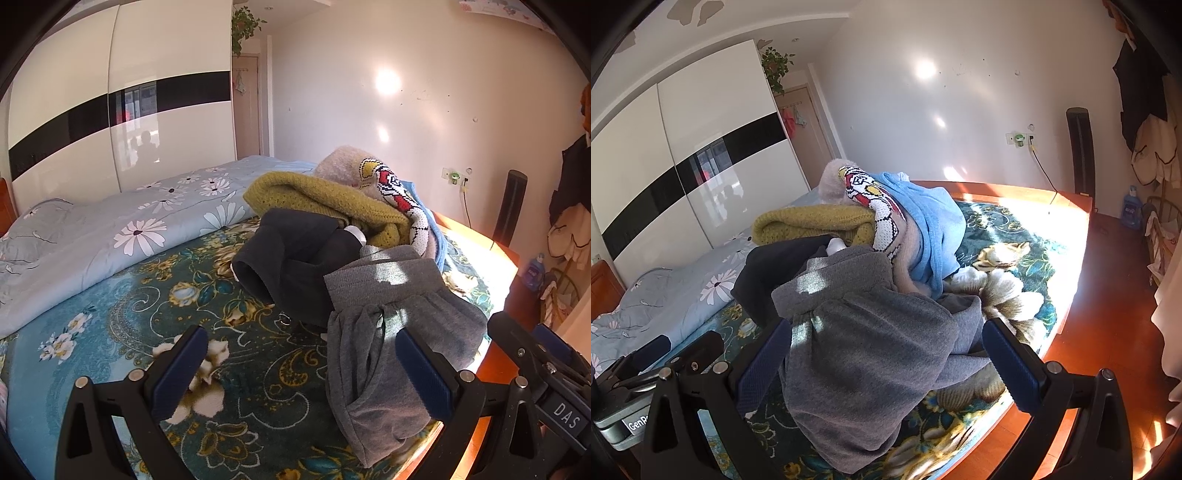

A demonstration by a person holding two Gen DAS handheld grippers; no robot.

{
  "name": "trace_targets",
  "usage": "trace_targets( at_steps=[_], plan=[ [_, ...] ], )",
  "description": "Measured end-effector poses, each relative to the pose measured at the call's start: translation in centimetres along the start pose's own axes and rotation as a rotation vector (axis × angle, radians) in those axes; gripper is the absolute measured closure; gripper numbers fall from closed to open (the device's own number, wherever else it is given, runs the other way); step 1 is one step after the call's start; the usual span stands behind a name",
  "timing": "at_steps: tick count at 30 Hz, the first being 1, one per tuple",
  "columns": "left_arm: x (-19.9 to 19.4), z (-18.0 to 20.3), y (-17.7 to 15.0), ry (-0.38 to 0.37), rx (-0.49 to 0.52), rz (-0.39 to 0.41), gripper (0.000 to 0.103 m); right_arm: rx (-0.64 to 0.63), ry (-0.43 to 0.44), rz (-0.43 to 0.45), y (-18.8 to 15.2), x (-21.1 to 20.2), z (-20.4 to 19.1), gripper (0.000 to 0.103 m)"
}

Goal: Fold clothes

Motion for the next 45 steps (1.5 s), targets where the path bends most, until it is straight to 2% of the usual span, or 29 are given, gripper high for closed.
trace_targets(
  at_steps=[16, 45],
  plan=[
    [-0.2, 0.9, 0.1, 0.016, 0.018, -0.005, 0.0, 0.015, -0.009, -0.007, 0.0, -0.3, 0.6, 0.0],
    [-1.0, 0.0, 0.1, 0.028, 0.007, -0.001, 0.0, -0.008, -0.009, -0.004, 0.0, -0.5, -0.5, 0.0]
  ],
)
Point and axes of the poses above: each gripper's, at about its wrist camera, not at the fingertips, and x roughly the way its jaws point, z to its right, y to its top, the point moved 2 cm from there along x, roughly the way its jaws point, and after that the axes turned 13 degrees about y, right-handed, at the moved point
